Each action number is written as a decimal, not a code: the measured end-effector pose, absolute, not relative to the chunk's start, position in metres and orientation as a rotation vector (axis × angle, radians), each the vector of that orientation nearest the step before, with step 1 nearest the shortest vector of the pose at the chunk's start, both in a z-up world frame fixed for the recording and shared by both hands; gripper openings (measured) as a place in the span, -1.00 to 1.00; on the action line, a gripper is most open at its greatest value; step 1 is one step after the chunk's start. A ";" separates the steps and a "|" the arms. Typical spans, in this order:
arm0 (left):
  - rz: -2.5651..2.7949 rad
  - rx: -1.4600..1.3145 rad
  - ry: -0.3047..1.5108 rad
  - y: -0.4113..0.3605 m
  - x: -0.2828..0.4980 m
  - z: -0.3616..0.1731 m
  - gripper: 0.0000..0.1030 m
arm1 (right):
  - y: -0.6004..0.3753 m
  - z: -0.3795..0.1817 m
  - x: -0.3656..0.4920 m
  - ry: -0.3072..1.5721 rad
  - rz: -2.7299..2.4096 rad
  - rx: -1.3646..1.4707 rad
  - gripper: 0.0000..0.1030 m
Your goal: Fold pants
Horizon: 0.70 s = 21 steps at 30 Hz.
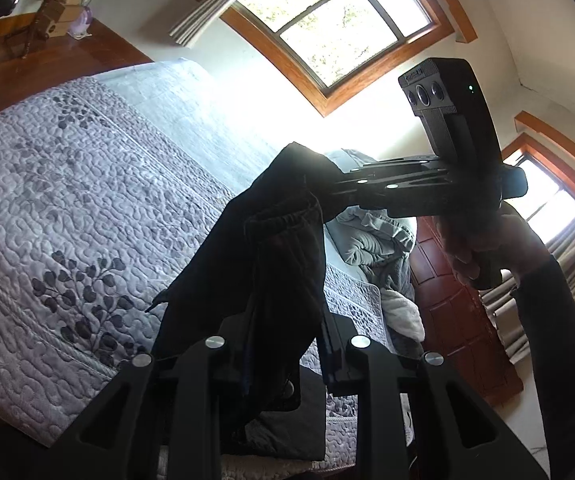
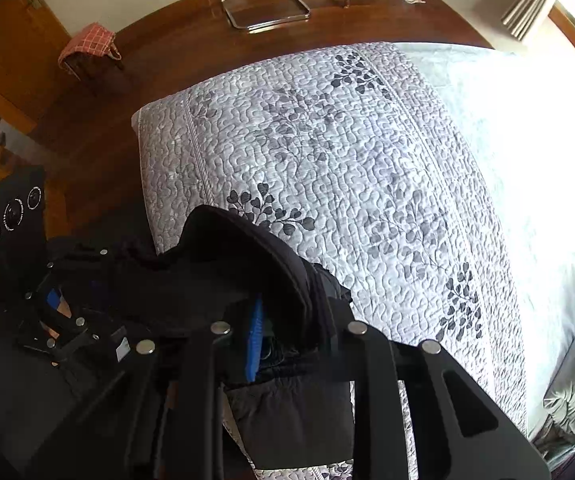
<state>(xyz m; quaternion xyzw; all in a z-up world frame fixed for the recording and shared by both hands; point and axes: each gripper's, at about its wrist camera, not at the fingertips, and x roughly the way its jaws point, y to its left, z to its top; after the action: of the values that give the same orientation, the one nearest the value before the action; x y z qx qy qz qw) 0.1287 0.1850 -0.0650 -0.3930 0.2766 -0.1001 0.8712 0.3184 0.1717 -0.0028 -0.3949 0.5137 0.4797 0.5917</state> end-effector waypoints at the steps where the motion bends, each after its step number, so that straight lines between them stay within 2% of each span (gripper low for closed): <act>1: -0.221 -0.808 0.582 0.177 0.131 -0.062 -0.51 | 0.162 0.001 0.318 1.190 1.109 -0.907 -0.59; 12: -0.322 -0.678 0.635 0.089 0.148 -0.043 -0.51 | 0.057 0.016 0.317 1.159 1.036 -0.797 -0.62; 21: -0.412 -0.562 0.706 0.009 0.163 -0.050 -0.51 | -0.033 0.004 0.309 1.144 0.963 -0.774 -0.68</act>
<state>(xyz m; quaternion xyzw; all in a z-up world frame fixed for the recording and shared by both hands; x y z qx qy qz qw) 0.1634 0.0085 -0.0504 -0.2695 0.3388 -0.1976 0.8795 0.3091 -0.0334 0.0041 -0.3431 0.5067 0.4264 0.6661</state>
